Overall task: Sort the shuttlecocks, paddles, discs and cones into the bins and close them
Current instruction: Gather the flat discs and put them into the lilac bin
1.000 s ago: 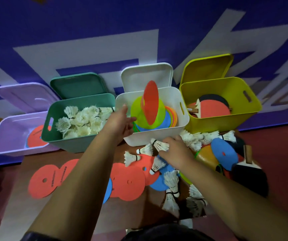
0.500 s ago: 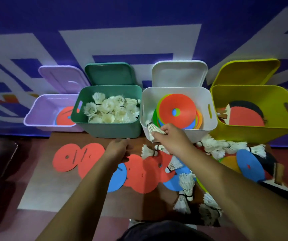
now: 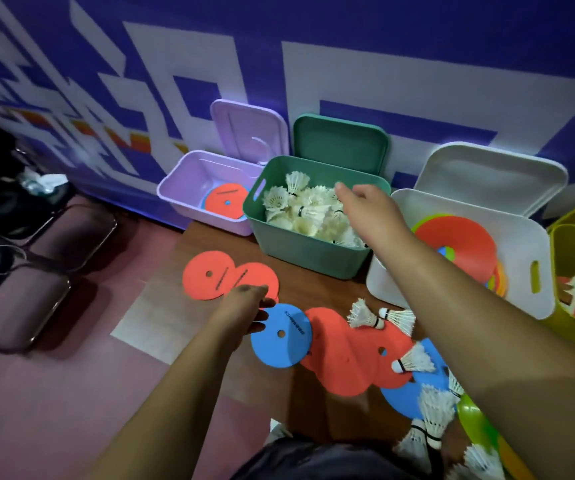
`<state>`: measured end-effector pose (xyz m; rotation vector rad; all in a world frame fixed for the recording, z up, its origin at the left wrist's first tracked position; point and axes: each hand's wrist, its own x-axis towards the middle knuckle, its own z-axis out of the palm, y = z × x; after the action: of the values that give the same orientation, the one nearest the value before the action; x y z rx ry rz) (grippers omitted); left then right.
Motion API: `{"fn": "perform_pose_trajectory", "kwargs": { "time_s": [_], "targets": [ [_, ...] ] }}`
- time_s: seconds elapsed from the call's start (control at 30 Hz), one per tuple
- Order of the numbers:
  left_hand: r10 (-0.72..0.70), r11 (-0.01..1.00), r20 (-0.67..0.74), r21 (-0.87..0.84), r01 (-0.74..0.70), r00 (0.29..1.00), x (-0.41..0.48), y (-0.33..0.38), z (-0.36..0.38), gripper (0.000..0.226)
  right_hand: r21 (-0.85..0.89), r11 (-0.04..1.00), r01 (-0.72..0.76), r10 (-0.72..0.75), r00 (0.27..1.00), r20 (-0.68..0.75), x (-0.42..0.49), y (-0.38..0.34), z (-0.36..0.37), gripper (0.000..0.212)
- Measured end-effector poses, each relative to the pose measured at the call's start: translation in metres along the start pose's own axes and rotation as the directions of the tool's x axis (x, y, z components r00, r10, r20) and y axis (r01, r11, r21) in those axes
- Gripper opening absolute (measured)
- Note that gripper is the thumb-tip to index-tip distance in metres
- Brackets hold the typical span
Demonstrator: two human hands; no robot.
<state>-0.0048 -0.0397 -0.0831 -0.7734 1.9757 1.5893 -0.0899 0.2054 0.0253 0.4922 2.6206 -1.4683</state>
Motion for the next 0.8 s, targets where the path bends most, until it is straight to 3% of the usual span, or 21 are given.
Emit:
{"fn": "perform_pose_trajectory", "kwargs": {
  "time_s": [0.13, 0.33, 0.8],
  "targets": [
    [-0.015, 1.000, -0.001, -0.016, 0.015, 1.000, 0.011, -0.009, -0.013, 0.026, -0.038, 0.999, -0.005, 0.008, 0.998, 0.068, -0.009, 0.012, 0.024, 0.051],
    [-0.018, 1.000, -0.012, -0.019, 0.017, 1.000, 0.023, -0.022, -0.015, 0.021, 0.014, 0.996, -0.085, 0.082, 0.984, 0.156, -0.027, 0.054, 0.045, 0.020],
    [-0.122, 0.992, -0.074, 0.029, 0.124, 0.990, 0.064, -0.073, -0.046, 0.012, -0.215, 0.968, -0.130, 0.202, 0.910, 0.361, -0.039, 0.132, 0.124, 0.012]
  ]
}}
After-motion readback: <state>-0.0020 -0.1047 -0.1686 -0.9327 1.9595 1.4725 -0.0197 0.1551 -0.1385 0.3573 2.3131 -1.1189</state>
